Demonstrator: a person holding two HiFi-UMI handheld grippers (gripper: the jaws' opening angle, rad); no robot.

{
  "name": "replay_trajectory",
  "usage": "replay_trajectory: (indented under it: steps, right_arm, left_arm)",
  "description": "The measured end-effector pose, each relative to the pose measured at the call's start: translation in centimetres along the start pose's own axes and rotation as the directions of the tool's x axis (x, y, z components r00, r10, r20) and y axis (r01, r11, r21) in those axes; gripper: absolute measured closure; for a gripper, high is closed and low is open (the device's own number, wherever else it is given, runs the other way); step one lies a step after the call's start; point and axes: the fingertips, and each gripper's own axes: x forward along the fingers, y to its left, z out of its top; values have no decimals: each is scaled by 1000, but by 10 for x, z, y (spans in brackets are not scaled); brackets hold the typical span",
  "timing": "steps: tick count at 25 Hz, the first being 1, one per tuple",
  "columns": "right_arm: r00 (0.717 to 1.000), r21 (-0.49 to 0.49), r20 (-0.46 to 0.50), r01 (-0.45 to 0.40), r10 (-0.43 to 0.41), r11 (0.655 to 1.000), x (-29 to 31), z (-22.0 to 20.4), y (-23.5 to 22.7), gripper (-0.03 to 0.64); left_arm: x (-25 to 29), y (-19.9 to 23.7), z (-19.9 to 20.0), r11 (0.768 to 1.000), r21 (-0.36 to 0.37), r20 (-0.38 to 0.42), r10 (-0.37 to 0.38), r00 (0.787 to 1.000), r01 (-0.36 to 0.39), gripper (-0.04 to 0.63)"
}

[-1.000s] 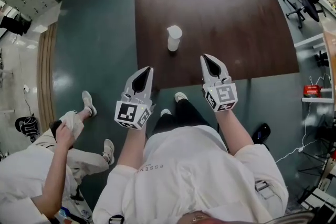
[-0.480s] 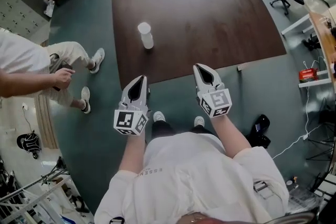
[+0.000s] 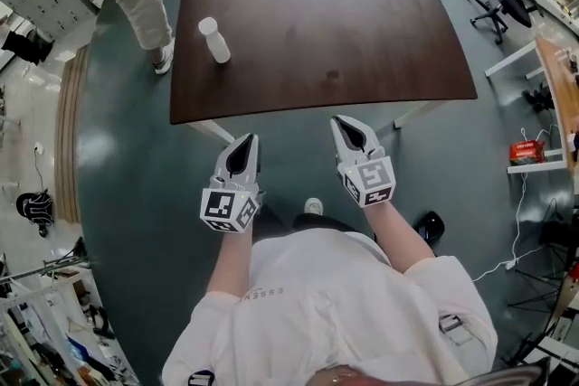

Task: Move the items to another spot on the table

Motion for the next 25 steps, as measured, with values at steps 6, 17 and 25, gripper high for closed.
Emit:
replay_trajectory:
  steps: [6,17,25]
  right_arm:
    - [999,20,-33,17,-16,1000,-42,-23,-21,625]
    - [998,31,-17,56,-56,998,-68,-17,-31,626]
    - [998,57,12,59,-60,997,-67,-3,-25,626]
  left_arm:
    - [-3,-44,-14,1000,13,-16,-15,1000,15,586]
    - [-5,-65,-7,999,41,2,-25,1000,25,586]
    - [-7,-62,9,997,69,26,-26,999,25,586]
